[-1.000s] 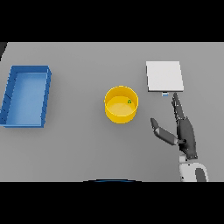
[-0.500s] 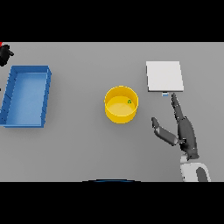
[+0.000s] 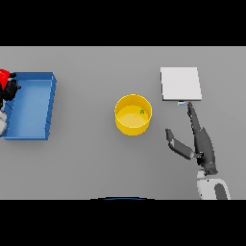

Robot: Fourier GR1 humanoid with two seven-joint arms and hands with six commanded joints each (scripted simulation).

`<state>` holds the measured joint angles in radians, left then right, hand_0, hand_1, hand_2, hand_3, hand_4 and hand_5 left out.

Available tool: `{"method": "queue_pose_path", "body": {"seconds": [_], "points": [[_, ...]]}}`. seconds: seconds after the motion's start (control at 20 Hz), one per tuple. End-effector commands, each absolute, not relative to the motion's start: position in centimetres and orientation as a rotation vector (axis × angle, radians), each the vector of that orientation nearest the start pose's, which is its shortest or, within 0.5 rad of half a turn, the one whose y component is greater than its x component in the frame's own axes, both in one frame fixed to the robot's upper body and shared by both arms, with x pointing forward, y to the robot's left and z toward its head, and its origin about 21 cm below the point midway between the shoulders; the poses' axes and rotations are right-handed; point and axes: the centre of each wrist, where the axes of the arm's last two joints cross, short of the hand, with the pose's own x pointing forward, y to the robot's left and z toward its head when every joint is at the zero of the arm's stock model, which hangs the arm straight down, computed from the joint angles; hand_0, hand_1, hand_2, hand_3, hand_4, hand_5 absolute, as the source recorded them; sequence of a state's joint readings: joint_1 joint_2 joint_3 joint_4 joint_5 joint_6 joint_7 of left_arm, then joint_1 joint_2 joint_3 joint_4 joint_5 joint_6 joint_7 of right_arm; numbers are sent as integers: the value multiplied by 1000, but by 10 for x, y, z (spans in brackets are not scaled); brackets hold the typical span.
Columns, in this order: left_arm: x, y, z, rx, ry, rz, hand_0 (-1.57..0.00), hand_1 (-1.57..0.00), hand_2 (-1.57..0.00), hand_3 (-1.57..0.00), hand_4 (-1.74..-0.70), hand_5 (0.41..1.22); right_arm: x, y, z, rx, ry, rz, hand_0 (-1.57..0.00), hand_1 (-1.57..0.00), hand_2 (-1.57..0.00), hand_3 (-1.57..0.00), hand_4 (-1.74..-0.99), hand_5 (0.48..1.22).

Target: Pick up the red beaker and tilt it to pour out 1 green nut into yellow bowl. Pick up the yellow bowl and place it on the metallic measuring scale.

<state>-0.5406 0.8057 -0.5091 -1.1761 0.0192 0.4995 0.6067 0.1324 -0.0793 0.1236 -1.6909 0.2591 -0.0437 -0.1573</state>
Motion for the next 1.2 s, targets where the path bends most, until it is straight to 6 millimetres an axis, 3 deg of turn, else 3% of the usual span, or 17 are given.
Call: {"method": "queue_pose_path", "body": {"seconds": [0.0, 0.05, 0.1, 0.15, 0.2, 0.25, 0.35, 0.45, 0.55, 0.7, 1.0, 1.1, 1.15], "points": [[350, 323, 94, 958, -1102, -302, -1571, -1571, -1571, -1546, -1741, 1039, 215, -230, 0, -218, -1706, 303, 1, 1, 1, 1, -1203, 663], [350, 325, 90, 965, -1081, -317, -1571, -1571, -1571, -1551, -1741, 967, 215, -229, -1, -206, -1710, 298, 1, 1, 1, 1, -1205, 664], [346, 327, 89, 970, -1068, -346, -1571, -1571, -1571, -1555, -1667, 908, 213, -231, -2, -210, -1717, 304, 1, 1, 1, 1, -1202, 667], [346, 328, 92, 956, -1055, -376, -1571, -1571, -1571, -1503, -1530, 865, 214, -233, 0, -216, -1717, 301, 1, 1, 1, 1, -1197, 664], [343, 323, 94, 917, -1051, -423, -1564, -1449, -1432, -1362, -1374, 830, 212, -230, -1, -203, -1718, 302, 1, 1, 1, 1, -1192, 663], [342, 321, 95, 868, -1029, -454, -1457, -1180, -1187, -1129, -1229, 803, 213, -230, 0, -195, -1721, 300, 1, 1, 1, 1, -1188, 663], [340, 327, 99, 833, -988, -491, -932, -755, -767, -722, -1034, 758, 212, -228, -2, -198, -1718, 304, 1, 1, 1, 1, -1185, 665], [335, 329, 102, 795, -958, -545, -596, -483, -490, -462, -916, 723, 211, -230, 3, -216, -1722, 306, 1, 1, 1, 1, -1182, 667], [333, 328, 110, 767, -967, -566, -381, -309, -313, -295, -851, 698, 210, -227, 1, -206, -1707, 300, 1, 1, 1, 1, -1187, 667], [334, 327, 111, 755, -964, -561, -195, -158, -160, -151, -802, 679, 210, -226, 3, -210, -1700, 308, 1, 1, 1, 1, -1188, 668], [339, 327, 113, 736, -1062, -517, -50, -41, -41, -39, -786, 671, 215, -225, 4, -270, -1673, 378, 1, 1, 1, 1, -1198, 662], [341, 325, 113, 738, -1078, -508, -32, -26, -26, -24, -780, 679, 219, -220, 12, -215, -1728, 451, 1, 1, 1, 1, -1162, 694], [339, 325, 112, 736, -1072, -513, -25, -20, -21, -19, -776, 685, 228, -222, 16, -214, -1722, 514, 1, 1, 1, 1, -1180, 708]]}}
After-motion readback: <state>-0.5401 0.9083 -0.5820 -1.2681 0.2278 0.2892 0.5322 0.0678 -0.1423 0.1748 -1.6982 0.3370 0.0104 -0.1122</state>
